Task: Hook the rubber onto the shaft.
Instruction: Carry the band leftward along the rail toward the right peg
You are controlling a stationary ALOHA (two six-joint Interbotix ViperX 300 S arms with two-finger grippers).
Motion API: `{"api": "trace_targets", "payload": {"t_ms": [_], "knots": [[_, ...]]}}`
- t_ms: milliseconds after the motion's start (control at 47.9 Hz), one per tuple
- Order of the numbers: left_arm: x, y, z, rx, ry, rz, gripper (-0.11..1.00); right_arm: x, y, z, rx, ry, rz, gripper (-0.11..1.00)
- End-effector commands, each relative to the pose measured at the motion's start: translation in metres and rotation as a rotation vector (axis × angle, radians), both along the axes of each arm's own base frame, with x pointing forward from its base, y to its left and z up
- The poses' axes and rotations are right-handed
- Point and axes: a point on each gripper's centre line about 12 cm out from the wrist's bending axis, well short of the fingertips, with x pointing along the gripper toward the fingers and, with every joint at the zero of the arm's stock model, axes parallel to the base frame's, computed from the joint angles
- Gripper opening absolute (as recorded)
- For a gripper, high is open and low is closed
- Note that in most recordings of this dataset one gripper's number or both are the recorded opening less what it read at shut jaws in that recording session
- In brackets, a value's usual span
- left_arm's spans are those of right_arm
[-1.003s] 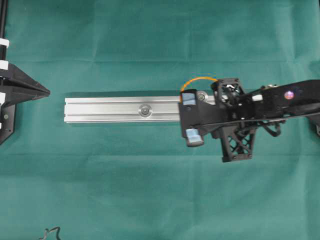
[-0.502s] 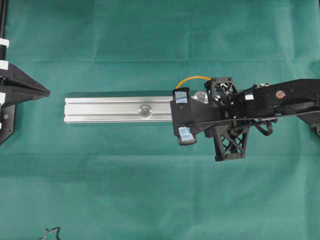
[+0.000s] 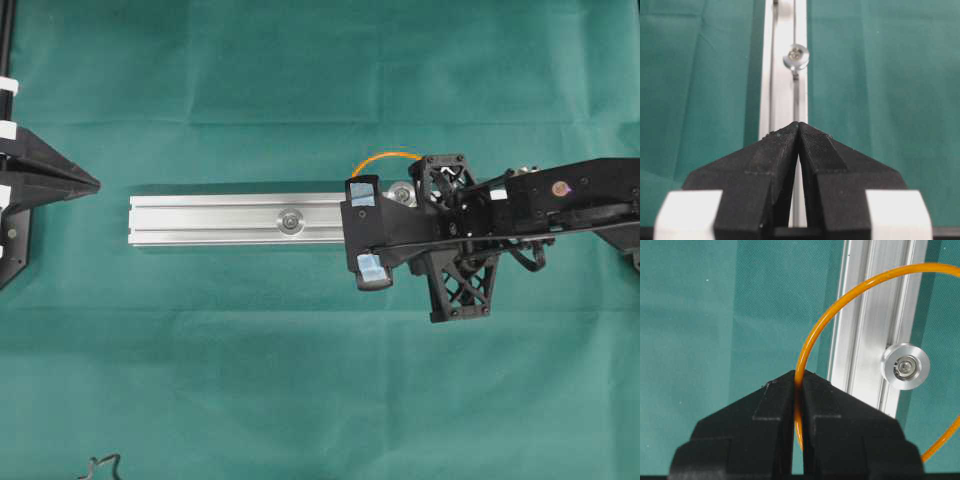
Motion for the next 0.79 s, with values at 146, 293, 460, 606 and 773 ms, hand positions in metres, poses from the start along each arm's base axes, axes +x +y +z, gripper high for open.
{"api": "trace_targets", "payload": {"t_ms": [146,293,460,606,773], "knots": [[0.003,0.001,0.01,0.006,-0.023,0.002,0.02,0.001,-0.001,0.0,0.002,-0.02,-0.001,0.05],[0.003,0.001,0.01,0.004,-0.025,0.002,0.02,0.001,0.0,-0.01,0.003,-0.014,-0.001,0.05],[0.003,0.001,0.01,0.006,-0.023,0.002,0.02,0.002,0.0,-0.019,0.004,-0.018,0.0,0.05],[0.003,0.0,0.01,0.006,-0.023,0.001,0.02,0.004,0.0,-0.023,0.004,-0.018,0.001,0.05],[0.003,0.001,0.009,0.006,-0.022,0.002,0.02,0.004,0.0,-0.023,0.004,-0.015,0.001,0.05]]}}
